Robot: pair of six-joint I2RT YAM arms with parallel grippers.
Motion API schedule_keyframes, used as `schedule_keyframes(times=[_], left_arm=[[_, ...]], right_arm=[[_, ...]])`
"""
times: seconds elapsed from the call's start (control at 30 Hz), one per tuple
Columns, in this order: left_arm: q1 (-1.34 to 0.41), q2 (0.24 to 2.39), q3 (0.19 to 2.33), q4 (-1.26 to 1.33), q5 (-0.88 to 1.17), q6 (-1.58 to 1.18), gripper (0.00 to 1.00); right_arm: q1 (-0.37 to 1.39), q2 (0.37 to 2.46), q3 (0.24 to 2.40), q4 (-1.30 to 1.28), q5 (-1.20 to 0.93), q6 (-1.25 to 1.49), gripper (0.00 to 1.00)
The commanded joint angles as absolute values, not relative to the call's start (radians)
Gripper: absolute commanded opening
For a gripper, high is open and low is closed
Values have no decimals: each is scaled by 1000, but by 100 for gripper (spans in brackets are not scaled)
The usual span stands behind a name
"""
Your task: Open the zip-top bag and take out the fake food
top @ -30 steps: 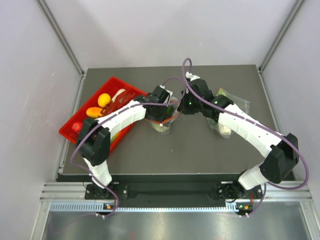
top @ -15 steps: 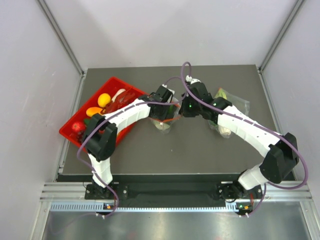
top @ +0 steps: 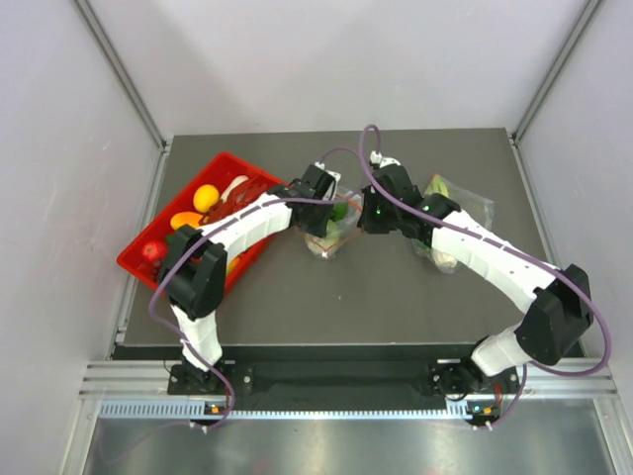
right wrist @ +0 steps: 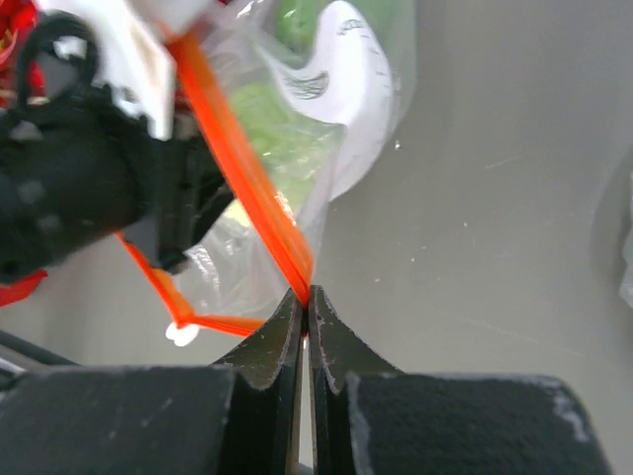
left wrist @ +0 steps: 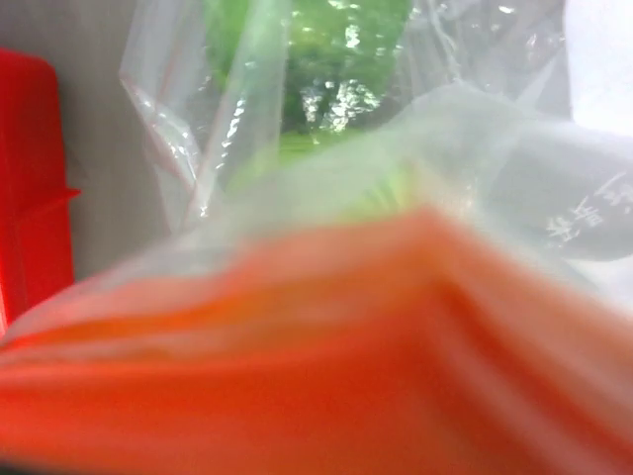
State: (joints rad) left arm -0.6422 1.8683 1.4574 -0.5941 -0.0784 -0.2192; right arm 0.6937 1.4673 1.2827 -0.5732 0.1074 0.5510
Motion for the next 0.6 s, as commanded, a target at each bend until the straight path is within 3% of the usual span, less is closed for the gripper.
schedule_keyframes(times=[0.0,0.07,0.2,0.3,0.37,0.4,0.53,0.57], left_arm=[[-589,1760,1442,-603,-17,-259,9],[-568,1708,1431,-583,67,-273,10],[-560,1671,1394,-540,172,-281,30],[-560,1690,1379,-537,207,-299,35],[-561,1707,1370,-541,206,-308,40],[-561,1712,1364,-538,193,-310,40],[-564,1727,1336,-526,143,-301,42],[-566,1729,1333,-528,132,-299,42]], right_arm=[[703,1399,1299,-586,173,545,0],[703,1394,1304,-600,189,542,0],[704,1391,1310,-597,174,531,0],[703,1402,1310,-557,115,535,0],[703,1416,1312,-529,97,558,5],[703,1420,1312,-519,83,572,10],[704,1443,1315,-486,64,595,56],[704,1459,1312,-483,64,597,62]])
